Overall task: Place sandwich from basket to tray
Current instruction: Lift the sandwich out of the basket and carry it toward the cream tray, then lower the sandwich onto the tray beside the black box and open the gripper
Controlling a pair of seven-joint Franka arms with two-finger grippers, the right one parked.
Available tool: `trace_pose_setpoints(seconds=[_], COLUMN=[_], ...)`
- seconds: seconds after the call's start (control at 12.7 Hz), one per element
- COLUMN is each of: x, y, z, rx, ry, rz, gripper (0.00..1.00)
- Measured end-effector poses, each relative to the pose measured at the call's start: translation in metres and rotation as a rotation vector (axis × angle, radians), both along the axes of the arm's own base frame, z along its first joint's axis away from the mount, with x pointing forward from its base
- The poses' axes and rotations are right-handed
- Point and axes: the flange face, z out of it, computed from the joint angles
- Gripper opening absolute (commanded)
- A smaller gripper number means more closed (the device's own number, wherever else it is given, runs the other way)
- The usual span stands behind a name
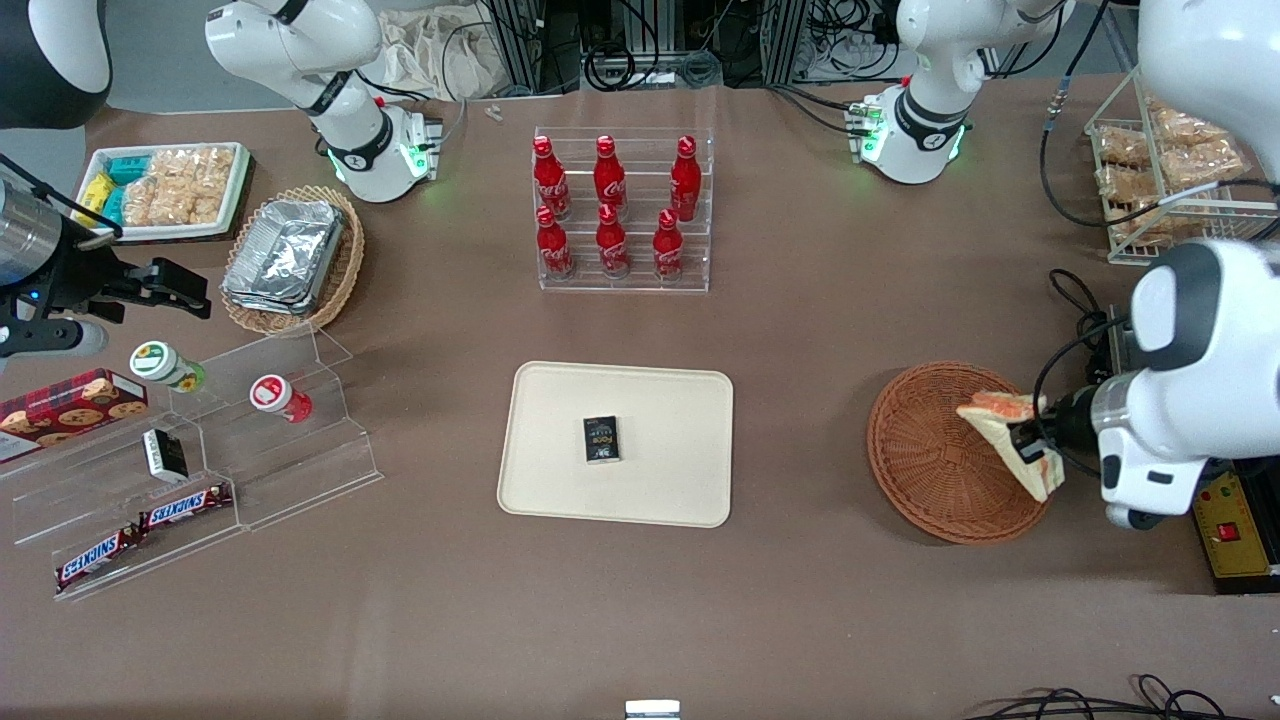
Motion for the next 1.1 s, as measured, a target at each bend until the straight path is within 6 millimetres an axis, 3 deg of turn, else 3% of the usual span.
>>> trace_pose_setpoints(seconds=[0.16, 0.24, 0.39, 0.63, 0.79, 0.87, 1.02, 1.1], x=[-0.005, -0.007, -0.009, -0.02, -0.03, -0.032, -0.037, -0.038], y=[-0.031, -0.055, -0.118, -0.256, -0.327, -0.346, -0.365, -0.371], z=[0.025, 0.024, 0.0, -0.075, -0.144, -0.179, -0.24, -0.255], rx=[-0.017, -0.027, -0.029, -0.035, -0.082, -0.09, -0.097, -0.109], ry=[-0.026, -0.029, -0.033, -0.118, -0.186, -0.22, -0.239, -0.244], rz=[-0.111, -0.19, -0.362, -0.554, -0.63, -0.666, -0.711, -0.716], gripper=[0.0, 0.0, 0.0, 0.0, 0.0, 0.0, 0.0, 0.0])
